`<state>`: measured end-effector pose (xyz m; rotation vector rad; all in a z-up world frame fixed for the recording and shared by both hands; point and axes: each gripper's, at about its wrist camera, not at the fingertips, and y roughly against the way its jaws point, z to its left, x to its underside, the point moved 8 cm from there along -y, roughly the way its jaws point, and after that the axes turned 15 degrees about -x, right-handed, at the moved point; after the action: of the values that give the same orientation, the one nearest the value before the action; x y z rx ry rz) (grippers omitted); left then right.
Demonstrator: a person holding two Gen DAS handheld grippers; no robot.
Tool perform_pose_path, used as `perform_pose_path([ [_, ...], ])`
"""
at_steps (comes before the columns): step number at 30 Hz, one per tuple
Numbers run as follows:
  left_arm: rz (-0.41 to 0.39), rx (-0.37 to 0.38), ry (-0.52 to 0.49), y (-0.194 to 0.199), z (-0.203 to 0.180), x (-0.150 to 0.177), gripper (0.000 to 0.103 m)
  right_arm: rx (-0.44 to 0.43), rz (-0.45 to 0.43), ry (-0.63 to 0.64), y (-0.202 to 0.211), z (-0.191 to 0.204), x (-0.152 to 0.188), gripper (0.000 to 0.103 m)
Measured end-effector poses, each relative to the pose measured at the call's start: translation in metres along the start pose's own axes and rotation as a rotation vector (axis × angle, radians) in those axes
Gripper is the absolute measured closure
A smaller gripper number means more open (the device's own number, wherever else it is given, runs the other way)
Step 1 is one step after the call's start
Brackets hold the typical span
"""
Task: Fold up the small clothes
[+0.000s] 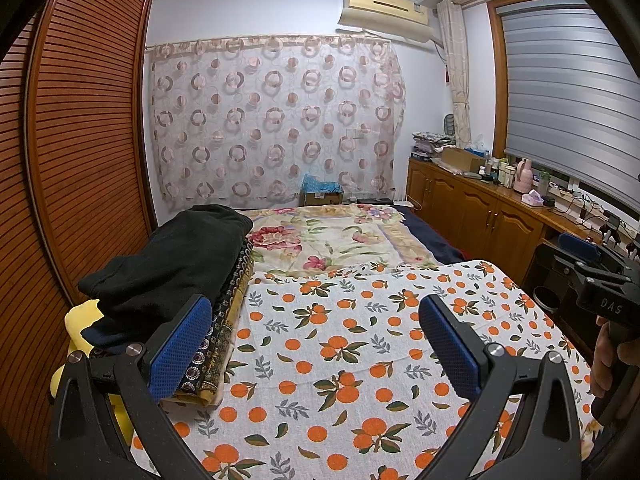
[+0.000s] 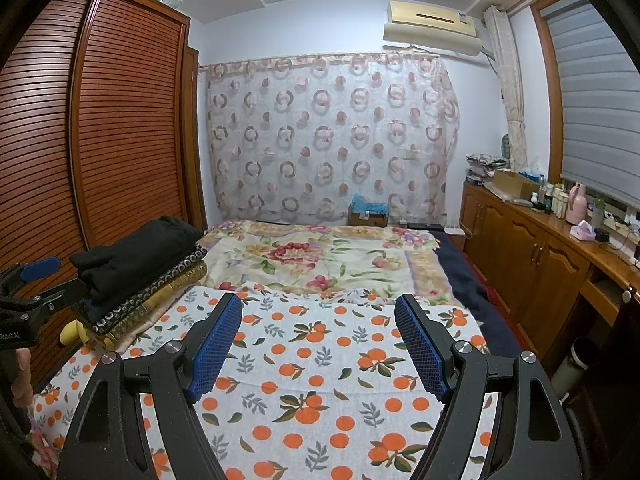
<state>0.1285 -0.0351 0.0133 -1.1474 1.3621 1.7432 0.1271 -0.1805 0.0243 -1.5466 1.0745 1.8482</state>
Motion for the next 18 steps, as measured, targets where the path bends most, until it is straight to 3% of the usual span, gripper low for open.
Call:
perform_pose_path([
  [18, -0.001, 0.000, -0.001, 0.0005, -0.0009, 0.0002, 0.000, -0.001, -0.004, -0.002, 0.0019, -0.0018, -0.0006, 0.023],
])
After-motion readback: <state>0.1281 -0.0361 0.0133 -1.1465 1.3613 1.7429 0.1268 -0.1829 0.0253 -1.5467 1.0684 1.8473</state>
